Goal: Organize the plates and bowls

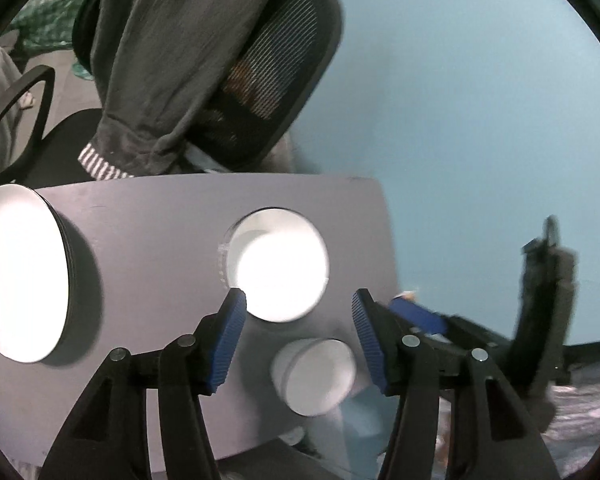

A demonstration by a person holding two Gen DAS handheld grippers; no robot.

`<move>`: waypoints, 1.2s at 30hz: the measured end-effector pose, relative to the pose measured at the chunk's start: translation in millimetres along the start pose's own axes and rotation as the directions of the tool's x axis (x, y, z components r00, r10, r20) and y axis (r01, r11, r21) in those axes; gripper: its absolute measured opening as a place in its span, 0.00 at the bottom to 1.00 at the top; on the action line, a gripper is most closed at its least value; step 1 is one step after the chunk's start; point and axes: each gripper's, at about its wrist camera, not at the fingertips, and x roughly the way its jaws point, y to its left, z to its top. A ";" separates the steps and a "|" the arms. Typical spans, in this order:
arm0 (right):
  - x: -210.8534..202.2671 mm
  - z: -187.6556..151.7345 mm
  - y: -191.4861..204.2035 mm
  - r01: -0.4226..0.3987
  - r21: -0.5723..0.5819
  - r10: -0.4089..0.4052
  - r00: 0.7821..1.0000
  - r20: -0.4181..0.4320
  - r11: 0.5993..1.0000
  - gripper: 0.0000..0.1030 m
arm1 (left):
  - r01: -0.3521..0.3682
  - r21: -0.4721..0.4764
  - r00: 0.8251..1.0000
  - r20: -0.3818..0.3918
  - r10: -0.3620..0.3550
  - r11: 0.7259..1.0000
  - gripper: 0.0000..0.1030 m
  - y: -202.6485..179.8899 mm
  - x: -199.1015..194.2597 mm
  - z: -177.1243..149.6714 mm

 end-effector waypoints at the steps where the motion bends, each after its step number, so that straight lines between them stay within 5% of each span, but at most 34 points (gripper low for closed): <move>1: -6.0 -4.6 1.1 0.002 0.000 -0.002 1.000 0.008 1.000 0.39 | 0.021 0.002 1.000 0.006 -0.021 1.000 0.54 -2.6 -7.1 -1.8; 19: -48.7 -54.7 -2.7 0.013 0.069 -0.017 0.998 0.053 0.997 0.44 | 0.188 0.096 0.982 0.006 -0.190 0.977 0.60 -32.7 -65.2 -28.1; 29: -56.3 -77.5 -31.8 0.026 0.170 -0.033 0.999 0.041 0.985 0.45 | 0.127 0.199 0.992 -0.041 -0.122 0.972 0.60 -47.5 -47.9 -41.2; 36: -55.0 -88.3 -44.9 0.048 0.203 -0.056 0.998 0.034 0.978 0.45 | 0.004 0.306 0.999 -0.044 0.009 0.952 0.59 -58.5 -26.2 -55.6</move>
